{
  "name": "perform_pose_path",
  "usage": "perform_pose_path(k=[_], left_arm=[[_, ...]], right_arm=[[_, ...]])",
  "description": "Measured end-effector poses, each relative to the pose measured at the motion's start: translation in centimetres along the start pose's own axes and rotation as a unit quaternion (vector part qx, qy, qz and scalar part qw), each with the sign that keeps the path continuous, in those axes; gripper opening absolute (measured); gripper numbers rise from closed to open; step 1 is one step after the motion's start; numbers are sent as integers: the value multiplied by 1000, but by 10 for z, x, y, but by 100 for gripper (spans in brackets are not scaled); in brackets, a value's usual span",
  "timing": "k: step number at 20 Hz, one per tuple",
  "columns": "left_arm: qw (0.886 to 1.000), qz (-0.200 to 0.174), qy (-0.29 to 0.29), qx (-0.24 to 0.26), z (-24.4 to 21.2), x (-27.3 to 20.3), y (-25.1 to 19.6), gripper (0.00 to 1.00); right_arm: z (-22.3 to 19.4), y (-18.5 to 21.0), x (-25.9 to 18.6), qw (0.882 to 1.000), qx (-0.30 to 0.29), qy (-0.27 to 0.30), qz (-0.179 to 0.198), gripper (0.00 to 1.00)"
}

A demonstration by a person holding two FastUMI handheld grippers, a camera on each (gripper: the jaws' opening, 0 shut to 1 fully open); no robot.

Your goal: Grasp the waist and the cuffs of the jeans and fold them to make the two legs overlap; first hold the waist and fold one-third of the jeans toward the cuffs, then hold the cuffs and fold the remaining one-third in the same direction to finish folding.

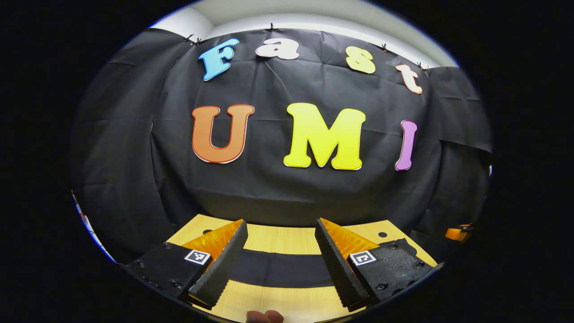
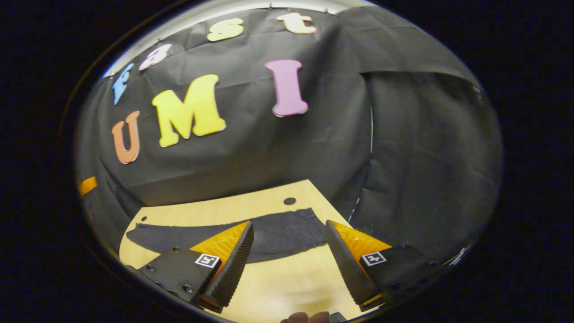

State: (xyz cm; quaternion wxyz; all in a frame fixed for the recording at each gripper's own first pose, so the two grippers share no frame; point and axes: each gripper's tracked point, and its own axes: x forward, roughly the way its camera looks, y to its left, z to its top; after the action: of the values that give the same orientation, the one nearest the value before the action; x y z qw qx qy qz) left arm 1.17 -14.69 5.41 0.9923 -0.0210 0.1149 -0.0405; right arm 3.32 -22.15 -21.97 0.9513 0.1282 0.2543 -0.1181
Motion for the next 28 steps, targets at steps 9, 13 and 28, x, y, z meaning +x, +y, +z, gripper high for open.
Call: perform_pose_path(k=[9, 13, 28], left_arm=[[999, 39, 36, -11, -15, 9, -31, 97], [997, 56, 53, -7, -24, 10, -31, 97], [994, 78, 79, -8, -31, 12, -24, 97]], right_arm=[[-86, -67, 161, 993, 27, 113, -25, 98], [-106, -82, 202, 990, 28, 135, -36, 98], [-131, -66, 234, 985, 42, 165, 18, 67]])
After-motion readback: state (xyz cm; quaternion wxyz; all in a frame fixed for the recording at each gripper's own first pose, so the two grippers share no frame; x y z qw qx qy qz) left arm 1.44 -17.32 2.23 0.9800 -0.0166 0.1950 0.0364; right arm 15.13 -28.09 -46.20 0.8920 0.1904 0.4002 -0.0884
